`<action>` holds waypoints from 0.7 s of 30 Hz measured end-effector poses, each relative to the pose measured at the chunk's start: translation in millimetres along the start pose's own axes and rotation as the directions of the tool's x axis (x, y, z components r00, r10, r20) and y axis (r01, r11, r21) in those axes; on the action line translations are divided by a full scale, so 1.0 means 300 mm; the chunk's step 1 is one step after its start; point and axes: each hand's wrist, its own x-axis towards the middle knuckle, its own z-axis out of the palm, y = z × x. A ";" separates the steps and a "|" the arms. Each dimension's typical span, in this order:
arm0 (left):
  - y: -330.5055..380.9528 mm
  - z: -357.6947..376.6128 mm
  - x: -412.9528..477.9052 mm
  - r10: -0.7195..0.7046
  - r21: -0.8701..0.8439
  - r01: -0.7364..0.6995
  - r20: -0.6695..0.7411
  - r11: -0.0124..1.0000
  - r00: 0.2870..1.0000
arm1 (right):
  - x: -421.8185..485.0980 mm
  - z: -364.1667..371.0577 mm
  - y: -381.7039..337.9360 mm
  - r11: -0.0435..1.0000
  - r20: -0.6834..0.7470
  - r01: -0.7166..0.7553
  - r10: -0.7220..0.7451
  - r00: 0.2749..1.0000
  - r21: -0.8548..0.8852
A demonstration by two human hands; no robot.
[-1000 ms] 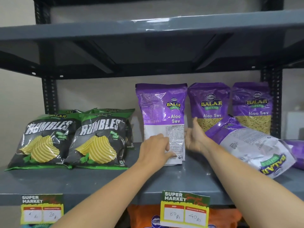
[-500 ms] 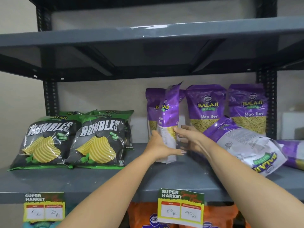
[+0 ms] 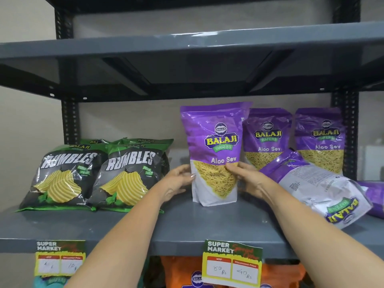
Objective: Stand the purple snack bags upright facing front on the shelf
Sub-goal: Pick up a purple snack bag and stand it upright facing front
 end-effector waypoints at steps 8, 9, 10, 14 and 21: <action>-0.015 0.078 0.031 0.126 -0.109 -0.150 -0.198 0.983 0.972 | -0.001 0.086 0.007 0.965 -0.254 0.145 -0.200 0.946 -0.219; -0.015 0.082 0.034 0.139 -0.097 -0.163 -0.214 0.982 0.967 | 0.002 0.080 0.008 0.958 -0.254 0.153 -0.215 0.943 -0.242; -0.017 0.082 0.037 0.155 -0.078 -0.175 -0.217 0.981 0.964 | 0.004 0.075 0.012 0.953 -0.255 0.156 -0.223 0.941 -0.259; -0.011 0.079 0.032 0.159 -0.076 -0.174 -0.172 0.982 0.972 | -0.001 0.055 0.007 0.955 -0.203 0.130 -0.187 0.961 -0.267; -0.054 0.037 0.021 0.071 -0.015 -0.070 0.081 0.997 0.994 | -0.001 0.008 0.018 0.986 0.119 0.019 0.000 0.993 -0.165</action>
